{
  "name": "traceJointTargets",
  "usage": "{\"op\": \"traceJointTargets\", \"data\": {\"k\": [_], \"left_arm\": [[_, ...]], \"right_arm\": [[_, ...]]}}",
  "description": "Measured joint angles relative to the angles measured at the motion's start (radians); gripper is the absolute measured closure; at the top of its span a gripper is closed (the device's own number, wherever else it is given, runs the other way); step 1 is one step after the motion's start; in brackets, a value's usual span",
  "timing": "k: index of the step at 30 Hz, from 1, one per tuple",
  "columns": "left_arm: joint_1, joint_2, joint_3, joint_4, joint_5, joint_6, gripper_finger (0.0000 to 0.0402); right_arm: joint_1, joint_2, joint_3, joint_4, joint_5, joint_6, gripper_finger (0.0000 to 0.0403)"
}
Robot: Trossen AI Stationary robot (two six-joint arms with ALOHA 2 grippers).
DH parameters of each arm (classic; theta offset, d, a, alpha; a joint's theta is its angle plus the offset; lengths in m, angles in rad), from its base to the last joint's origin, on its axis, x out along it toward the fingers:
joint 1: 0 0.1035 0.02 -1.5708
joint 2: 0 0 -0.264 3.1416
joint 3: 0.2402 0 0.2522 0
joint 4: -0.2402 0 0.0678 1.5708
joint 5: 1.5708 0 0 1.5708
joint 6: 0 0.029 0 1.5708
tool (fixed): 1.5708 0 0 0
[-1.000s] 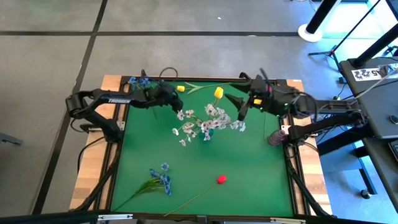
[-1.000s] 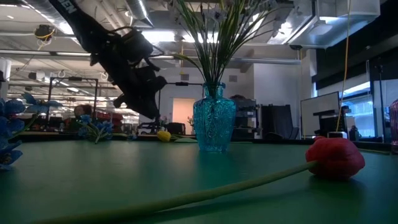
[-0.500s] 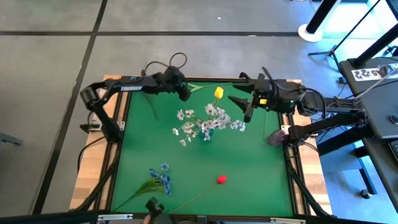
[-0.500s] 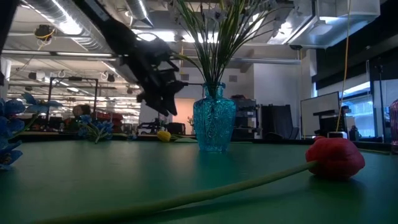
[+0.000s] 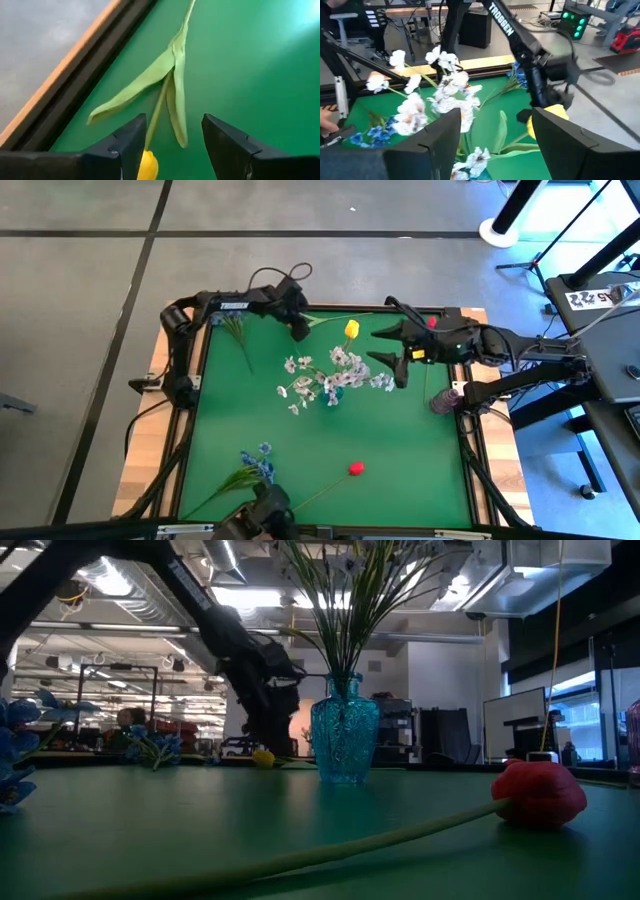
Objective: Sort flowers into vase by color
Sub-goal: Put the yellow tulip into the blue vase
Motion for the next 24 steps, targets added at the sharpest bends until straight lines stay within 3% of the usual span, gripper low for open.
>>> {"op": "traceJointTargets", "data": {"k": [3,8,12,18,24], "left_arm": [[0.011,0.032,0.002,-0.022,-0.06,0.015,0.0211],[0.016,0.042,0.008,-0.094,-0.052,0.01,0.0223],[-0.015,0.04,0.008,-0.153,-0.065,0.007,0.0269],[-0.083,0.041,0.007,-0.183,-0.163,0.006,0.0381],[-0.158,-0.002,-0.002,-0.271,-0.282,0.006,0.0392]], "right_arm": [[0.0,0.001,0.0,0.0,0.01,-0.014,0.0159],[0.0,0.001,0.0,-0.003,0.01,-0.028,0.0159],[0.0,0.001,0.0,-0.002,0.014,-0.03,0.0159],[0.001,0.001,0.0,-0.007,0.015,-0.03,0.0159],[0.001,-0.013,0.0,-0.035,0.017,-0.03,0.0159]]}}
